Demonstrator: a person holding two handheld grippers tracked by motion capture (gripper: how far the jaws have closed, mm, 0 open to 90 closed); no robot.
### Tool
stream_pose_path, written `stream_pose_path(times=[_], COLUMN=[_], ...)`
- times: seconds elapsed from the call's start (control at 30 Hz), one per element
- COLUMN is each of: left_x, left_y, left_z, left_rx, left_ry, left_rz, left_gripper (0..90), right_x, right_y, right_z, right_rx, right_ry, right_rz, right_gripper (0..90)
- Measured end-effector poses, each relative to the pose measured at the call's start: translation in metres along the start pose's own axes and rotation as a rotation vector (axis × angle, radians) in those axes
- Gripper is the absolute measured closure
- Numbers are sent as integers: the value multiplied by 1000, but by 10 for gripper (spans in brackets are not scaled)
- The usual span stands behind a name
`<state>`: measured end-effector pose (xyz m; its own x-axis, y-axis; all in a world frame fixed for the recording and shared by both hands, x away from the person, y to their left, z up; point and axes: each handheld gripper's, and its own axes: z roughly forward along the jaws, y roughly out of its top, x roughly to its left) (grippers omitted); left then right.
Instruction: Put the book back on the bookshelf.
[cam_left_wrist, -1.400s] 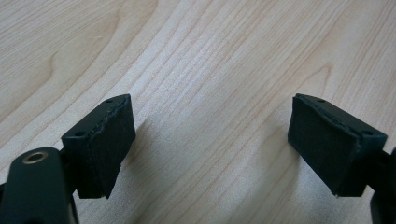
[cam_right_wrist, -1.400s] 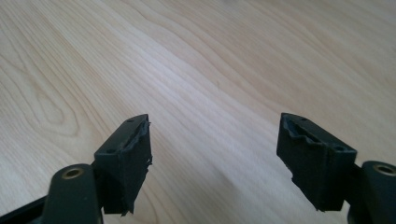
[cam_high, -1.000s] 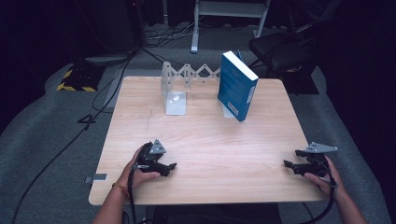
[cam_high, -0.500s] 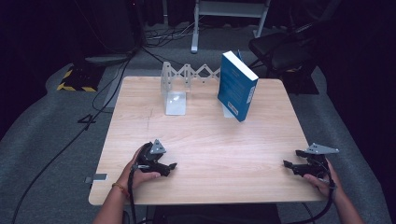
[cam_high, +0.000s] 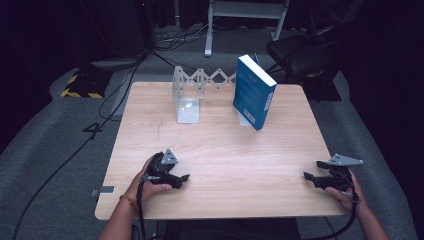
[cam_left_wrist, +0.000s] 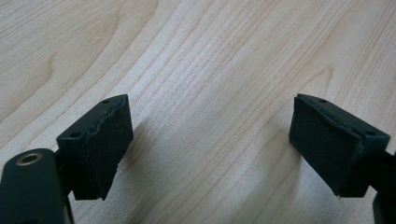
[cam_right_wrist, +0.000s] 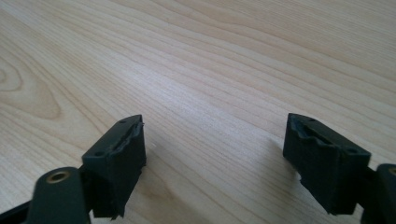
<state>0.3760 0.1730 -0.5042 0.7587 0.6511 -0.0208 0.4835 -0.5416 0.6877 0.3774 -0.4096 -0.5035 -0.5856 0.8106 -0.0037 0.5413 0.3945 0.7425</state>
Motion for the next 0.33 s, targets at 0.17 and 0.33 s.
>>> stream_pose_path(times=[0.17,0.33], left_x=[0,0], left_y=[0,0], left_z=[0,0], left_rx=[0,-1], left_ry=[0,4], left_rz=[0,-2], left_gripper=[140,139], right_x=[0,0], right_y=[0,0], right_z=[0,0], right_rx=[-2,-2], right_ry=[3,4], right_rz=[-3,-2], right_gripper=[228,228])
